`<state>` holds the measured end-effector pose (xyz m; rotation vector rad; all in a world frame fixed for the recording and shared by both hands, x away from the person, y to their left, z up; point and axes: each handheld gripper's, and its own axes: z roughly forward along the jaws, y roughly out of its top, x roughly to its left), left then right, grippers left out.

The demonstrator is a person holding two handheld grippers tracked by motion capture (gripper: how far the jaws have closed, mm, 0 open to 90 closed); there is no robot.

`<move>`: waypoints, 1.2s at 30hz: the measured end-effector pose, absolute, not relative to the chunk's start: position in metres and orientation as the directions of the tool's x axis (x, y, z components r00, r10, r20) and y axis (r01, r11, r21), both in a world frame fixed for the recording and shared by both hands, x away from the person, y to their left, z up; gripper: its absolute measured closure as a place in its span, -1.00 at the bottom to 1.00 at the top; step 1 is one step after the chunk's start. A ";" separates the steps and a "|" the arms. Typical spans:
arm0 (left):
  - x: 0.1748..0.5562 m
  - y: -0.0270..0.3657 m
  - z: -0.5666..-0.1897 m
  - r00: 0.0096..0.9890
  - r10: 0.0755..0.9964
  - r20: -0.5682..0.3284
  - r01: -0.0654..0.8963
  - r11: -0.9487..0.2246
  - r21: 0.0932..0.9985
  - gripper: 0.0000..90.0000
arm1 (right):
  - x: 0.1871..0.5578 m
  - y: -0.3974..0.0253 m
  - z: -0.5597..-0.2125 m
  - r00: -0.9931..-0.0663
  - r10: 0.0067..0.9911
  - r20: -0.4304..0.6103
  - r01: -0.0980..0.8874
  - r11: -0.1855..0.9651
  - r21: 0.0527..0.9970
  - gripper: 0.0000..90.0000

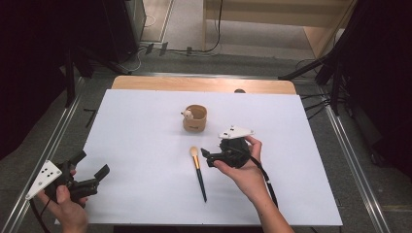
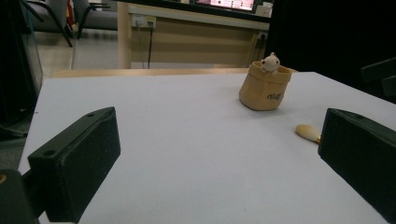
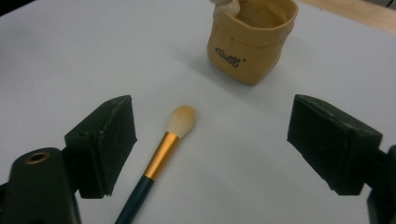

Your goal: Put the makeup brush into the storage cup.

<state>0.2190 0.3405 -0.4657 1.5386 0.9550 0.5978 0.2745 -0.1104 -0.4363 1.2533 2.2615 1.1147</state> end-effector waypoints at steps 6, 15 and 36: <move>0.219 0.341 -0.466 0.536 0.833 -0.137 0.242 0.004 0.970 -1.00 | 0.281 -0.096 -0.445 -0.566 0.819 0.092 0.627 0.356 0.693 -0.52; 0.219 0.342 -0.466 0.534 0.834 -0.140 0.243 0.007 0.970 -1.00 | 0.290 -0.083 -0.454 -0.572 0.815 0.092 0.668 0.398 0.628 -0.23; 0.220 0.341 -0.466 0.536 0.833 -0.140 0.243 0.007 0.970 -1.00 | 0.306 -0.060 -0.473 -0.517 0.828 0.218 0.817 0.402 0.413 0.19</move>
